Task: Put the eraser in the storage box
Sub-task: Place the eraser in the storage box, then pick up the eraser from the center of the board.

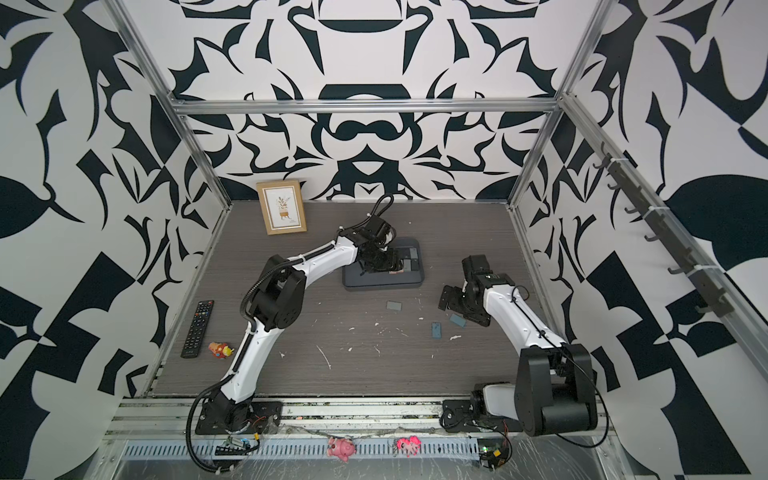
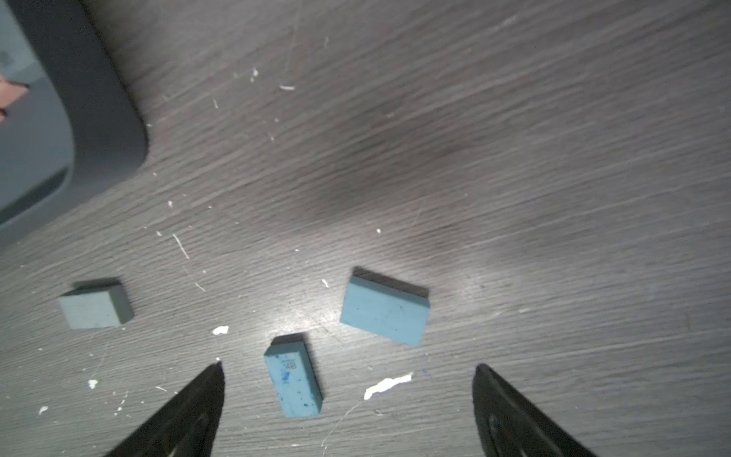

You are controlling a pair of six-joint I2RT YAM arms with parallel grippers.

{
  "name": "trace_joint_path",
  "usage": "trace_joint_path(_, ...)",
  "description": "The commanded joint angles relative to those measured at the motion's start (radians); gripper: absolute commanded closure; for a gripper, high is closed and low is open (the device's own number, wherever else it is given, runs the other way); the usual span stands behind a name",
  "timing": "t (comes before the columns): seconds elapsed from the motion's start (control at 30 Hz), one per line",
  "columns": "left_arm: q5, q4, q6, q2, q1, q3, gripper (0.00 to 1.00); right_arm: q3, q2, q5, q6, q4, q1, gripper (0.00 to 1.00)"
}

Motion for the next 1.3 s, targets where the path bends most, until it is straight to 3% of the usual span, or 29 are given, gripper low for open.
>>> trace_joint_path(0.0,0.003,0.018,0.009,-0.128,-0.004,-0.042,0.17,0.003,0.002,0.004,0.014,0.025,-0.017,0.01)
trace_joint_path(0.1,0.014,0.020,0.008,-0.201,-0.004,-0.084,0.00,0.011,0.056,-0.014,0.012,0.057,-0.025,0.01)
trace_joint_path(0.3,0.032,0.070,-0.004,-0.380,-0.011,-0.244,0.01,0.021,0.170,-0.043,0.002,0.123,-0.025,0.01)
trace_joint_path(0.6,0.040,0.116,-0.021,-0.550,-0.016,-0.429,0.01,-0.031,0.185,-0.091,0.006,0.180,-0.006,0.01)
trace_joint_path(0.97,0.040,0.122,-0.019,-0.576,-0.016,-0.467,0.01,-0.095,0.054,-0.114,0.208,0.191,0.185,0.01)
trace_joint_path(1.27,0.046,0.120,-0.018,-0.574,-0.028,-0.479,0.01,-0.065,0.096,0.005,0.123,0.135,0.186,0.02)
